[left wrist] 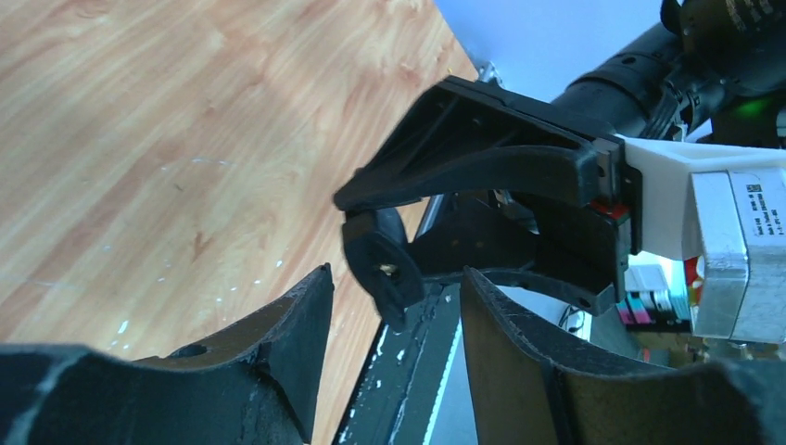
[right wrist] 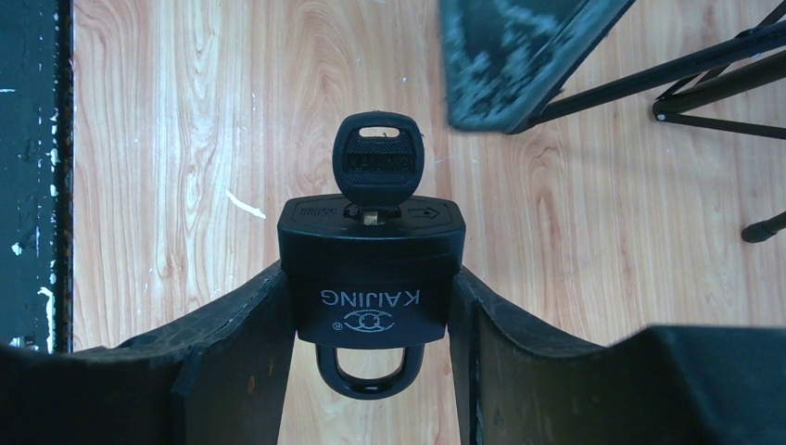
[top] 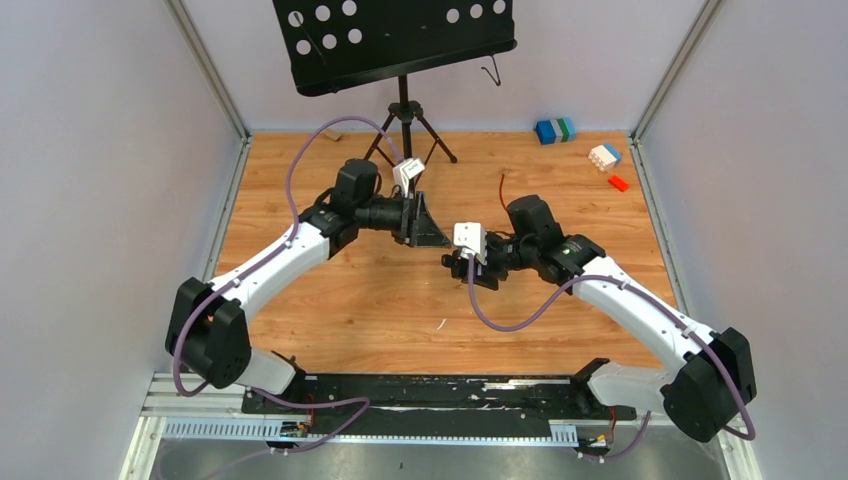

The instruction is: Unlock with the key

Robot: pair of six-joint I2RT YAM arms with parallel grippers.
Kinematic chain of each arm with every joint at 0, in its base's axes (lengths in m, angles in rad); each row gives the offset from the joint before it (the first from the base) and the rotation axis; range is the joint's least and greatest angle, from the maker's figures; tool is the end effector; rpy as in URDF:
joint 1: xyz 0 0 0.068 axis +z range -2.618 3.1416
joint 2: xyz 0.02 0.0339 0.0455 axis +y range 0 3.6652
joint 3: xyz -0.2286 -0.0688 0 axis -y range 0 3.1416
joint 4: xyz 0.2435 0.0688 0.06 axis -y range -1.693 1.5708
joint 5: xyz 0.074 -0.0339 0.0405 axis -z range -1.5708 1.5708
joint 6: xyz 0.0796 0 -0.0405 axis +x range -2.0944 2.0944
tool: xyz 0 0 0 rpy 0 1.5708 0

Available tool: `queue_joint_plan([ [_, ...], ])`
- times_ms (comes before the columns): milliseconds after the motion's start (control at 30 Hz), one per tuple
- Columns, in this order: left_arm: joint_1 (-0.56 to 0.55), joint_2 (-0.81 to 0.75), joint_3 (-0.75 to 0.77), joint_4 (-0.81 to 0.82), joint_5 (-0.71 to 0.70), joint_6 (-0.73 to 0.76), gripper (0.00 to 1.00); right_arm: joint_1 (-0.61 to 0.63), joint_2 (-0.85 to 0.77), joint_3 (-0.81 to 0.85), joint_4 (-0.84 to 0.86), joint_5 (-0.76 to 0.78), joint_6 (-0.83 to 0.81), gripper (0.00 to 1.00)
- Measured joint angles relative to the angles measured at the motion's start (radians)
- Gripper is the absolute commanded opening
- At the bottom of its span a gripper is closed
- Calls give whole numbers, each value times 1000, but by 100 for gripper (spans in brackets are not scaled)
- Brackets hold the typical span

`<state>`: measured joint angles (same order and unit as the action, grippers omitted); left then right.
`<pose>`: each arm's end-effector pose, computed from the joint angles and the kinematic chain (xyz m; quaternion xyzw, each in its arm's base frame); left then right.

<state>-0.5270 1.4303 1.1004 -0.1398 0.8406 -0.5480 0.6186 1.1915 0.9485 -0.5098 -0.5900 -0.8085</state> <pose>0.2737 -0.2279 0.2602 0.2053 0.7803 -0.5432 0.2322 0.2093 0.2033 0.2297 -0.6620 0.5880 0.2295 0.4041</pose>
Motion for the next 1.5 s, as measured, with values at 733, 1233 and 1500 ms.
queue_joint_plan([
  [733,-56,43,0,-37,-50,4,50,0,24,0,-2,26,10,0],
  [1233,-69,60,0,-58,-53,12,39,0,36,7,-1,54,31,0],
  [1500,-78,66,0,-58,-53,13,30,0,40,8,-1,67,38,0],
])
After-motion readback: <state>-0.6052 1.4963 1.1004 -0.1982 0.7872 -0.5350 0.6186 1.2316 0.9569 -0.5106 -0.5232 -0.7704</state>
